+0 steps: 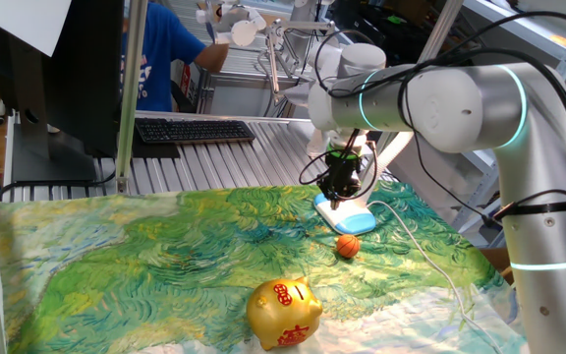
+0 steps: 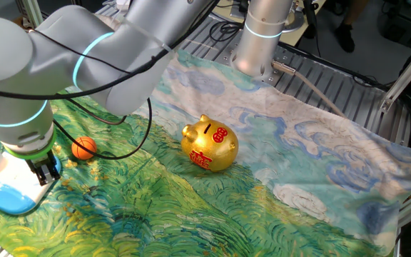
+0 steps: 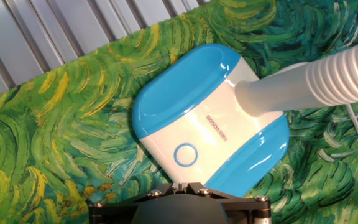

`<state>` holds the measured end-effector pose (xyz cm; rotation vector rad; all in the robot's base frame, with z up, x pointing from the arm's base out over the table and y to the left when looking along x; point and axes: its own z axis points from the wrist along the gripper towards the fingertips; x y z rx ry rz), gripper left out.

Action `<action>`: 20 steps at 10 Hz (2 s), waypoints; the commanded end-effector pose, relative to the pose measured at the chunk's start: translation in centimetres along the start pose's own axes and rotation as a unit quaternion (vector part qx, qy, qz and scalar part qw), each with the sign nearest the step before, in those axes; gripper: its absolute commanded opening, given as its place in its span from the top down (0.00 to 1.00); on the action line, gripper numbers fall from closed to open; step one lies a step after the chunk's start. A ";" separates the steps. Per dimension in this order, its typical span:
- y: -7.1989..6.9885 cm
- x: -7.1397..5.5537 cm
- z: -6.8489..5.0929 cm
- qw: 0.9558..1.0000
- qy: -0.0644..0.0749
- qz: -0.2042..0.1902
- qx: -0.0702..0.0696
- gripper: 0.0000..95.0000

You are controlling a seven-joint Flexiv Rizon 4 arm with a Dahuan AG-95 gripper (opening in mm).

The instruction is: Turn on the desk lamp by pressing the button

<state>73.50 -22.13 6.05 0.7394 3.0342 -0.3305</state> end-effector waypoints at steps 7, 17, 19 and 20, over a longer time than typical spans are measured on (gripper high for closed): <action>-0.3 0.2 -0.2 0.999 0.010 0.023 -0.021 1.00; -0.2 0.2 -0.1 0.999 0.014 0.030 -0.028 1.00; -0.2 0.2 -0.1 0.999 0.013 0.035 -0.026 1.00; -0.2 0.2 -0.1 0.999 0.014 0.037 -0.025 1.00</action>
